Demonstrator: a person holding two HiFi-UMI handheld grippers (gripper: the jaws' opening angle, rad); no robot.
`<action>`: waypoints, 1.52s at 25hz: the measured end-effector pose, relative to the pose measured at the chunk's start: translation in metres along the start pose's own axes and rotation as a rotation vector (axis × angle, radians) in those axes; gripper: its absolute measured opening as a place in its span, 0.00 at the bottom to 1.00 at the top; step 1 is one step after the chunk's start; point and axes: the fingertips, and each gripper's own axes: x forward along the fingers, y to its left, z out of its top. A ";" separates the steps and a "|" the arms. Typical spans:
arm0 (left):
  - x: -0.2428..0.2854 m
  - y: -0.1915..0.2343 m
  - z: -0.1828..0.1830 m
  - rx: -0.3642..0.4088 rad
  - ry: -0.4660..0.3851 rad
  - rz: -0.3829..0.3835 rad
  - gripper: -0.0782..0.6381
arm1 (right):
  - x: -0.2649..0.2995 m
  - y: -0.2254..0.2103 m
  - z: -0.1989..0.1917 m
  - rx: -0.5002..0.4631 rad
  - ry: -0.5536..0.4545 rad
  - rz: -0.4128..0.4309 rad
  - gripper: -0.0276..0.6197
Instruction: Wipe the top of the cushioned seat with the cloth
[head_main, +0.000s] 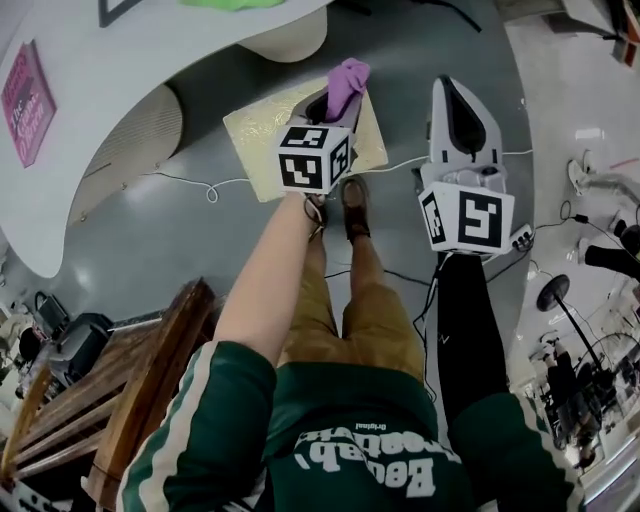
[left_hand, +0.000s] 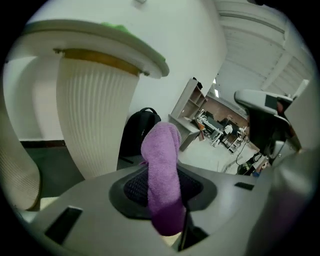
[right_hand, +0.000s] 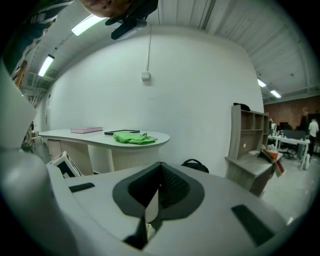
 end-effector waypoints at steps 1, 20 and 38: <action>0.011 0.003 -0.006 -0.024 0.018 -0.001 0.30 | 0.001 -0.002 -0.005 0.004 0.007 -0.005 0.05; 0.094 0.070 -0.104 -0.338 0.229 0.154 0.30 | 0.006 0.007 -0.071 0.030 0.134 0.020 0.05; -0.054 0.228 -0.133 -0.425 0.172 0.411 0.30 | 0.048 0.107 -0.057 -0.023 0.120 0.224 0.05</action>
